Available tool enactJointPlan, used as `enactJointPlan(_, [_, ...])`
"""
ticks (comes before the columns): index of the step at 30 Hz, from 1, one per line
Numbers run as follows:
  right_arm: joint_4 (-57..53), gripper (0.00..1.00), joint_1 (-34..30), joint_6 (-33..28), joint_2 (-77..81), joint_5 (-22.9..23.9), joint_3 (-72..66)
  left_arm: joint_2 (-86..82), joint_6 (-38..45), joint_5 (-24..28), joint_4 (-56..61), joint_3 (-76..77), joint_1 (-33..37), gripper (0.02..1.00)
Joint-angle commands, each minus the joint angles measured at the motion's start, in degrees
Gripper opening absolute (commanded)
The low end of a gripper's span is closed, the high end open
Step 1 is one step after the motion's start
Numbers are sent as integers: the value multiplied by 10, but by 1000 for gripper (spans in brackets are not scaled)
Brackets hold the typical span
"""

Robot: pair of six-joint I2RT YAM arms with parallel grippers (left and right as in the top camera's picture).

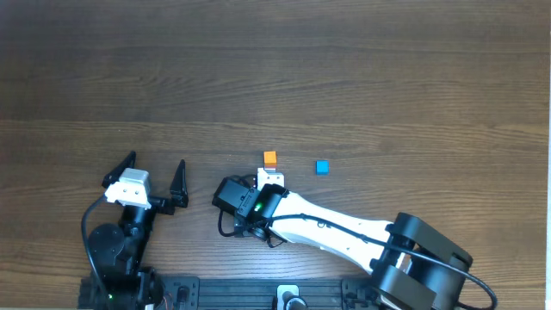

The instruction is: Stack Cubes

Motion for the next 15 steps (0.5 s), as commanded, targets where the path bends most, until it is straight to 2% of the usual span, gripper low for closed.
enactJointPlan(1, [4, 991, 1, 6, 18, 22, 1, -4, 9, -5, 1, -4, 2, 998])
enactJointPlan(7, [13, 963, 1, 6, 25, 22, 1, -4, 9, -5, 1, -4, 2, 996])
enactJointPlan(12, [13, 884, 1, 6, 27, 22, 1, -4, 9, -5, 1, -4, 2, 998])
enactJointPlan(15, [13, 803, 1, 6, 27, 23, 1, -4, 9, -5, 1, -4, 2, 996])
